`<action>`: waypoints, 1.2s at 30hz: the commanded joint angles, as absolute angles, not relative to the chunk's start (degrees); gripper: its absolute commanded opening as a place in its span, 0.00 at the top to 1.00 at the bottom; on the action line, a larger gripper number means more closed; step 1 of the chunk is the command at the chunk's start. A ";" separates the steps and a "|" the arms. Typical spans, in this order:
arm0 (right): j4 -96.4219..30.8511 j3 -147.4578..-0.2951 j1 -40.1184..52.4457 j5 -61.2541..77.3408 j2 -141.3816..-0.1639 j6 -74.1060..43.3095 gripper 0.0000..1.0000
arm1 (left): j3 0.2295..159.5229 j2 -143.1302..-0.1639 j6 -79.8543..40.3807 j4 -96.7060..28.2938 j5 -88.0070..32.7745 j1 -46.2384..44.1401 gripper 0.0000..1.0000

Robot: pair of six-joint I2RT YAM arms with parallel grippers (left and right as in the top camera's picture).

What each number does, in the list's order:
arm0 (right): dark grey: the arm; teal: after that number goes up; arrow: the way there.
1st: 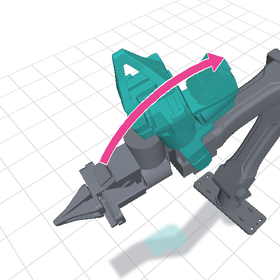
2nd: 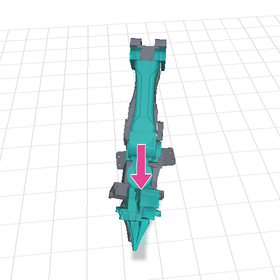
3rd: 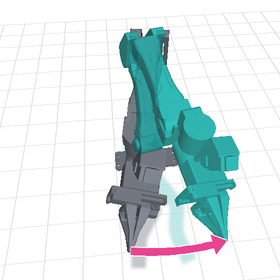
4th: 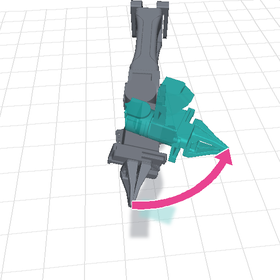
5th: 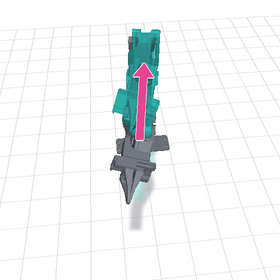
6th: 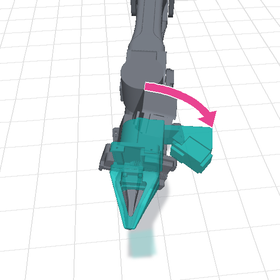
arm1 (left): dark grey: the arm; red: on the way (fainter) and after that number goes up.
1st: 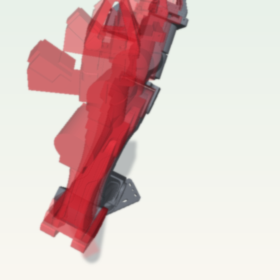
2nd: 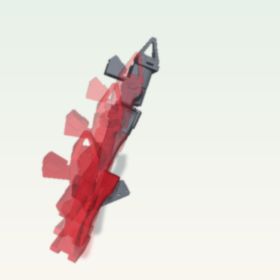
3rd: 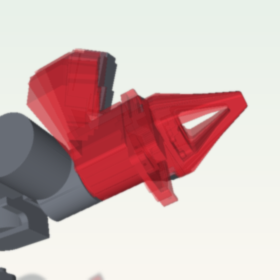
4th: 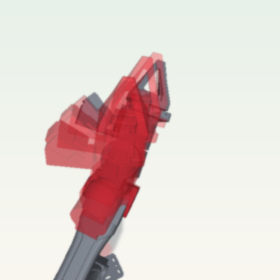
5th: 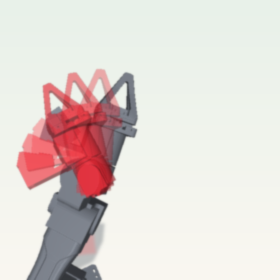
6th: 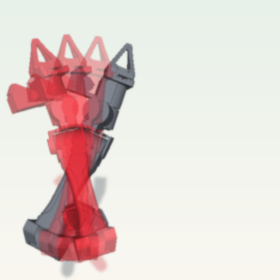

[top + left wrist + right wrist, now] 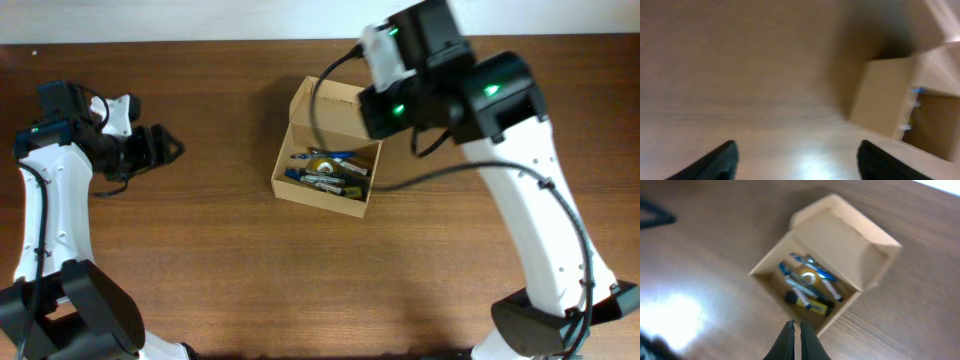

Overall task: Pack container
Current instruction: 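Lift the right arm away and raise the left gripper toward the box, then grasp the box lid flaps with left and right grippers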

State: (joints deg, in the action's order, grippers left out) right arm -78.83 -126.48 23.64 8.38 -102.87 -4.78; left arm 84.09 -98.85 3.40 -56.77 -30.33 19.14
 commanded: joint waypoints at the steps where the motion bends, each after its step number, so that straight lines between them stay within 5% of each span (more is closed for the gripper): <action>1: -78.41 -126.17 17.23 8.54 -102.94 -12.45 0.96 | 83.83 -97.80 7.42 -54.63 -44.14 17.41 0.71; 2: -78.41 -126.17 15.22 8.73 -103.18 -13.08 0.96 | 83.81 -97.80 7.14 -53.87 -44.34 16.47 0.95; 3: -78.46 -126.17 13.02 9.19 -103.57 -13.17 0.96 | 83.83 -97.80 6.52 -53.25 -44.27 15.20 0.98; 15: -78.35 -126.17 -0.97 24.64 -120.14 -12.91 0.96 | 83.85 -102.94 -7.49 -40.82 -42.35 3.36 0.98; 36: -66.72 -126.02 0.19 41.65 -140.16 -12.14 0.96 | 86.52 -116.57 -22.52 -21.06 -46.74 3.53 0.98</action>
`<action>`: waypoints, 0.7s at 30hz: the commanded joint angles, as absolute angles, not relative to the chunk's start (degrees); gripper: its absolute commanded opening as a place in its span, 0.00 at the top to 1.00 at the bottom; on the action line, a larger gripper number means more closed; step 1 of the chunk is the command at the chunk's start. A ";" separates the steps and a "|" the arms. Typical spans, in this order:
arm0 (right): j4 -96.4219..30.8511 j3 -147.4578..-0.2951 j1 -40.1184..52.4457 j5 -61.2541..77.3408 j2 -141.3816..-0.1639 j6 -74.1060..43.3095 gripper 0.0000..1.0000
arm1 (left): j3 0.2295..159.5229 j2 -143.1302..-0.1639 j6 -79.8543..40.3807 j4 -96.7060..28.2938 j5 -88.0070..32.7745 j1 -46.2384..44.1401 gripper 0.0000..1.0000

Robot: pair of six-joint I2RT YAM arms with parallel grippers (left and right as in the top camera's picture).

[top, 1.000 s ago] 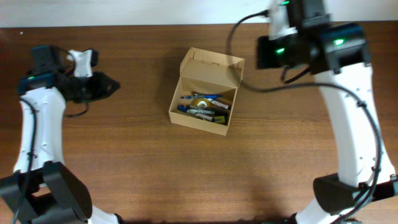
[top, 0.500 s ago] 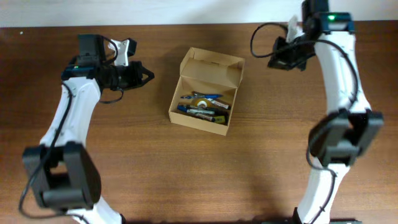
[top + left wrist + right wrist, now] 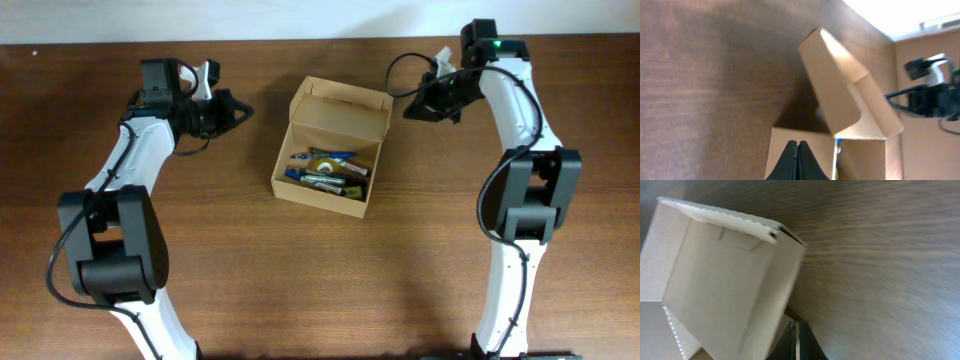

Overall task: Pack container
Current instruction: 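Grasp the box lid flaps with left and right grippers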

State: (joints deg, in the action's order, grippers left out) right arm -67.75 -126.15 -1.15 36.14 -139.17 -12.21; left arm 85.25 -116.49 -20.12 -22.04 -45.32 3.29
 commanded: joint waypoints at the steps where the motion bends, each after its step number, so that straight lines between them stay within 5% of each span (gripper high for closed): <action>1: -65.76 -125.91 0.62 41.76 -140.22 -12.51 0.96 | 86.52 -116.57 -22.52 -20.86 -46.72 3.53 0.98; 6: -61.65 -125.91 2.31 45.06 -140.22 -12.49 0.96 | 86.52 -116.57 -22.55 -18.68 -46.74 3.53 0.98; 9: -60.14 -125.91 2.66 47.46 -140.22 -12.47 0.96 | 86.52 -116.57 -23.66 -16.93 -46.72 3.53 0.75; 11: -59.09 -125.91 2.61 49.60 -140.22 -12.43 0.96 | 86.52 -116.57 -24.97 -15.66 -46.74 3.53 0.75; 12: -58.65 -125.91 2.57 50.15 -140.22 -12.51 0.96 | 86.52 -116.57 -25.06 -15.29 -46.74 3.53 0.92; 13: -58.35 -125.91 2.50 50.13 -140.22 -12.49 0.96 | 86.52 -116.57 -25.08 -15.11 -46.61 3.53 0.98; 21: -58.92 -125.91 0.21 44.14 -140.22 -12.45 0.96 | 86.52 -118.65 -30.28 -16.93 -43.20 3.53 0.99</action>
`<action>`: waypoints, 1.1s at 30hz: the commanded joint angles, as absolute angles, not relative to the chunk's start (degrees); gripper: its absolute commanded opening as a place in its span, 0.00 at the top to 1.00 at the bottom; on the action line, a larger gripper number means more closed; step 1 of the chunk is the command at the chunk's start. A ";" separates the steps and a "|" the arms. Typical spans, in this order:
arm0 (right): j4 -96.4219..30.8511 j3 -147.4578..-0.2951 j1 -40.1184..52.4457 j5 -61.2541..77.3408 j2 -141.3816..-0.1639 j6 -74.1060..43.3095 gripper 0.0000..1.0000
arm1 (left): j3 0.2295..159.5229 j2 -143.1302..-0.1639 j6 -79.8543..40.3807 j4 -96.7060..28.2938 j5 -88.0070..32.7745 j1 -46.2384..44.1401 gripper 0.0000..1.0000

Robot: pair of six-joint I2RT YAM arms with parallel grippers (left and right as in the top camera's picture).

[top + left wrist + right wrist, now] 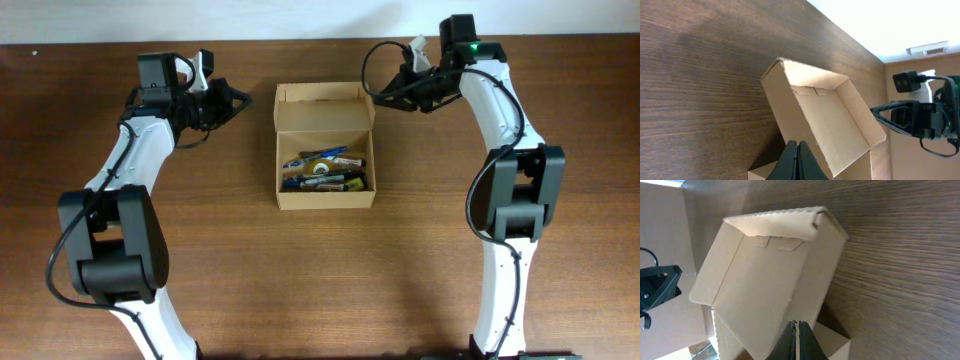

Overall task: Pack container
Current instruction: 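Grasp the box lid flaps with left and right grippers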

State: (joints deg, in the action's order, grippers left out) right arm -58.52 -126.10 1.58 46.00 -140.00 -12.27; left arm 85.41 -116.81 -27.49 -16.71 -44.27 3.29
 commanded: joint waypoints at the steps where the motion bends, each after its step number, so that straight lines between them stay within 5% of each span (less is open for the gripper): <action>1: -59.35 -125.91 -0.19 43.55 -140.22 -12.29 0.96 | 86.52 -119.46 -30.81 -16.73 -43.31 3.51 0.98; 14: -66.76 -125.78 -1.26 39.24 -141.16 -2.28 0.96 | 86.52 -133.14 -31.46 -4.78 -66.54 2.44 0.98; 33: -64.31 -125.03 -0.12 54.33 -148.51 -1.91 0.96 | 86.52 -135.04 -31.99 -3.86 -62.98 0.84 0.98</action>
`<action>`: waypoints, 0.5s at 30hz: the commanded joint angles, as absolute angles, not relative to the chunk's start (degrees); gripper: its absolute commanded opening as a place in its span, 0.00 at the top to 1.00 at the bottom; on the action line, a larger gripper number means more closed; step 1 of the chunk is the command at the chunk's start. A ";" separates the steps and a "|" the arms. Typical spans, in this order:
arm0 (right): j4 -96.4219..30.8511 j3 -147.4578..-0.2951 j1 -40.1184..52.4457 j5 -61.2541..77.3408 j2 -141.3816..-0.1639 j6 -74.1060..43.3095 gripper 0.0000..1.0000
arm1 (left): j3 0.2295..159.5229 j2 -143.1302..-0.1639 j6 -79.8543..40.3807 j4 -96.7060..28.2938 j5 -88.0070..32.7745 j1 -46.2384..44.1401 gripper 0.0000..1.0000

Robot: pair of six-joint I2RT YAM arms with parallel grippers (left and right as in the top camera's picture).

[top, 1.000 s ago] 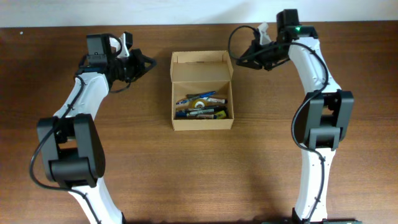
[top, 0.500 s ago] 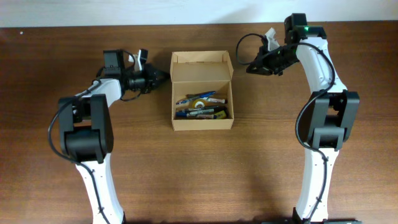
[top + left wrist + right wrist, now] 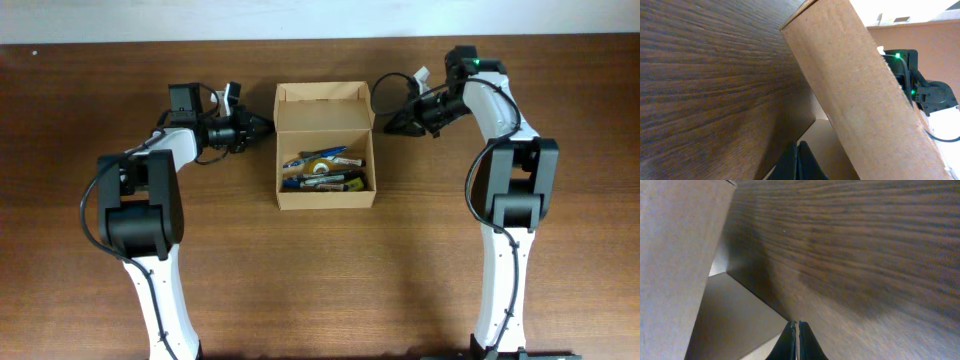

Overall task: Pack container
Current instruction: 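Grasp the box lid flaps with left and right grippers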

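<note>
An open cardboard box [image 3: 325, 199] stands square in the middle of the table, its lid [image 3: 324, 94] raised at the back. Pens, markers and a roll of tape [image 3: 322, 170] lie inside. My left gripper [image 3: 267, 128] is shut, its tip at the box's left wall just below the lid. In the left wrist view the shut gripper [image 3: 798, 148] points at the cardboard lid [image 3: 860, 90]. My right gripper [image 3: 388, 126] is shut, with its tip at the box's right wall. The right wrist view shows that gripper [image 3: 796, 326] beside the box wall [image 3: 680, 255].
Brown wooden table [image 3: 200, 260] all round the box. A pale wall runs along the table's far edge [image 3: 320, 20]. Both arms reach in from the sides along the back half of the table.
Both shut grippers have come in from beside the lid's upper corners to the box's side walls, a little nearer the front. The box and its lid have not moved.
The box first sat askew, with my left gripper open far to the left and my right arm over the box. Then both grippers were shut beside the lid's corners. Then the box stood square. Now both tips sit at its side walls.
</note>
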State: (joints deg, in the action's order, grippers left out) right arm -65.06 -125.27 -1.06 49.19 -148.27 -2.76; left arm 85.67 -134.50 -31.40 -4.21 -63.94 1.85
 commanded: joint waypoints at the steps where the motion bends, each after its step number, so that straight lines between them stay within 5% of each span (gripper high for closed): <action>1: -63.51 -125.03 0.12 55.48 -148.51 -1.91 0.96 | 86.52 -135.04 -32.14 -3.86 -62.61 0.51 0.99; 15: -53.39 -125.03 2.24 65.65 -148.51 -4.34 0.96 | 86.80 -135.04 -34.87 3.84 -60.86 -0.75 0.99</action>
State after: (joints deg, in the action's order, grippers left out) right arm -54.52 -125.12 1.98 61.43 -148.38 -3.14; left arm 85.71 -134.50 -33.08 1.10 -60.82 -0.95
